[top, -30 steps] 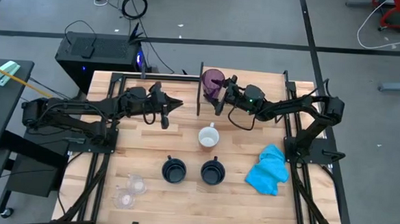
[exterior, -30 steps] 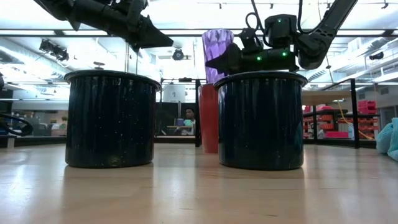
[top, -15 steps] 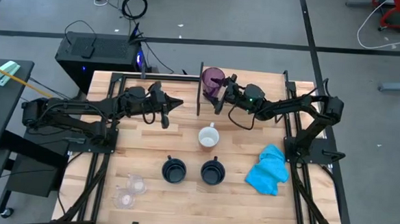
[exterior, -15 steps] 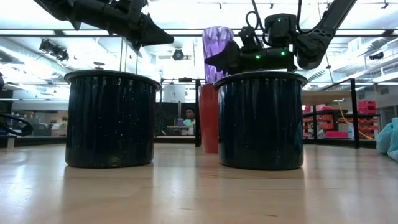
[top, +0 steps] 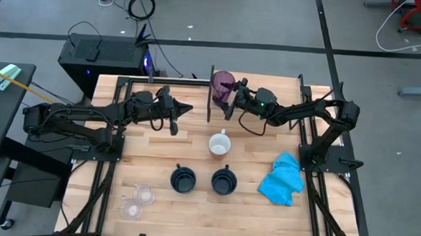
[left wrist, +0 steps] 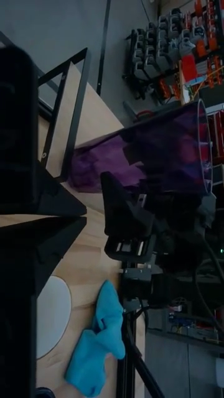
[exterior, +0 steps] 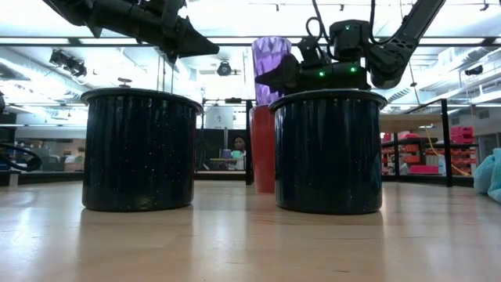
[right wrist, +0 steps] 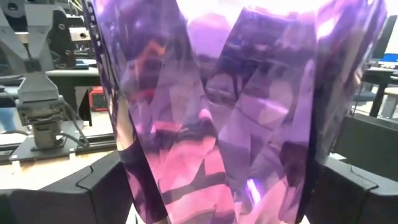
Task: Stack small to large cups/mugs on shelf
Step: Put the purple cup on the shelf
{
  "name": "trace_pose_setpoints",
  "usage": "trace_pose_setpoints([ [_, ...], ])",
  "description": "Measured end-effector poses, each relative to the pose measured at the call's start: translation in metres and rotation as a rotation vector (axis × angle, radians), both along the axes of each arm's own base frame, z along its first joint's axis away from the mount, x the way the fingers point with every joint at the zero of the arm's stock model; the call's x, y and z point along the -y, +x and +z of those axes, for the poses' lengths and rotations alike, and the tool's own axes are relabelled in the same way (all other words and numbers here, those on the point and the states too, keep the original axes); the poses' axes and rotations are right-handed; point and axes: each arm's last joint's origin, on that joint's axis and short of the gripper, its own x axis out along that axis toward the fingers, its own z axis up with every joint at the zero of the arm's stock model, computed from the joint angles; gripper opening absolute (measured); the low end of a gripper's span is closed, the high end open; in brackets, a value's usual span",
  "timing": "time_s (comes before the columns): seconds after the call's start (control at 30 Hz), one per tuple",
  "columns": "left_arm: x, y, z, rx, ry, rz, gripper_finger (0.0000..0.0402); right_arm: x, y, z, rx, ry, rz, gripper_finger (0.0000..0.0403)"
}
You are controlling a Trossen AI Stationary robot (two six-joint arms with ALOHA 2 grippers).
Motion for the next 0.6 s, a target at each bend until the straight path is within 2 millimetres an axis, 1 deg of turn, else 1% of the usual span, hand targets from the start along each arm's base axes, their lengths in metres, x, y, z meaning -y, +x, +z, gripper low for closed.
trace_pose_setpoints([
  [0.27,-0.0001,0.0001,0.0000,0.000,-0.001,0.001,0.0024,-0.0033,0.0014,0.0002,0.001,-0.003,0.041,0.0365],
  [0.6,-0.0001,0.0000,0.0000,0.000,-0.001,0.000,0.0016,-0.0006,0.0002,-0.0002,-0.009,-0.016,0.033,0.0366],
])
